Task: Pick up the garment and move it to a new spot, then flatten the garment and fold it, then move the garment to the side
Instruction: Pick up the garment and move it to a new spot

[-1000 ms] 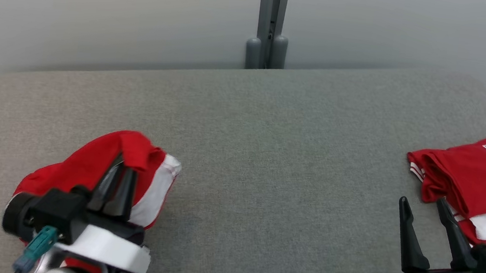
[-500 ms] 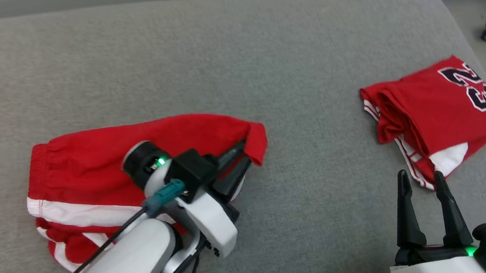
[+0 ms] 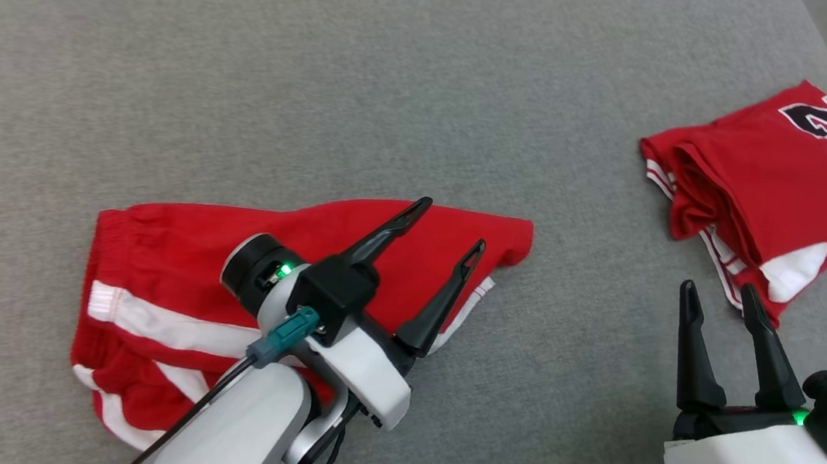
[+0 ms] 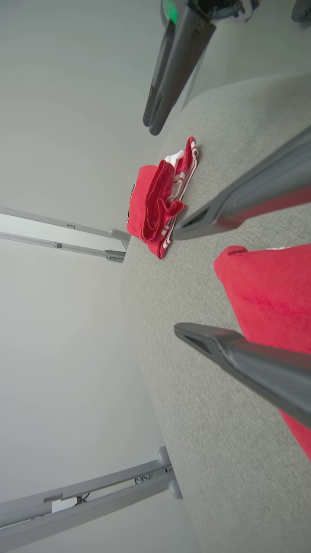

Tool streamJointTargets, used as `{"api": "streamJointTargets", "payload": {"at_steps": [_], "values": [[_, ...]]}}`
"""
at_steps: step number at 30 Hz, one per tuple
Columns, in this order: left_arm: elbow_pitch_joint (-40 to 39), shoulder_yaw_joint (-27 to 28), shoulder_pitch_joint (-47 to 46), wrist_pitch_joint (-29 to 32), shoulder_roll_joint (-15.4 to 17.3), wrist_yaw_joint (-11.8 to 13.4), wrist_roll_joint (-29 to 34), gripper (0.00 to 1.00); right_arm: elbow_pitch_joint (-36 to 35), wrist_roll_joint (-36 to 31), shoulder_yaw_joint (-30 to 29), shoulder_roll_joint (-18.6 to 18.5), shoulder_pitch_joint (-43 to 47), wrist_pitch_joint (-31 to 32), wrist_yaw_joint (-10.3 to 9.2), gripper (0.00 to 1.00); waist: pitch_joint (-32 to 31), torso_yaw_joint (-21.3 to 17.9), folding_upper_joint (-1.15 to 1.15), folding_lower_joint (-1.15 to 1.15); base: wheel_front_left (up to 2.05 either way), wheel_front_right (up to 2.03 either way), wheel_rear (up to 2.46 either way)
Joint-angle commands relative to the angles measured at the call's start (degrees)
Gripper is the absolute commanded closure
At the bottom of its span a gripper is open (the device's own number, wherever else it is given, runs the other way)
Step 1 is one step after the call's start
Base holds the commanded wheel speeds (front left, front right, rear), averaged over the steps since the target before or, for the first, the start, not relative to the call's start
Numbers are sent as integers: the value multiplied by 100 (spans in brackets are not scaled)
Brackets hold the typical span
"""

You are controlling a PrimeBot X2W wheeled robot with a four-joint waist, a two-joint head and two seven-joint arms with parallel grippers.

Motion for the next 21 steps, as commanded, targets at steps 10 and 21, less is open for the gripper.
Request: {"api": "streamJointTargets", "payload": {"at_steps": [10,21], "values": [[-472,748,832,-340,487,739,-224,0,-109,-421,-109,-23,238,347,0,0,-761,796,0,0,0,0,0],[-675,1882,1887,-545,979,1347,-679,0,-288,-583,-138,-43,583,677,0,0,-1340,1339,0,0,0,0,0]]}}
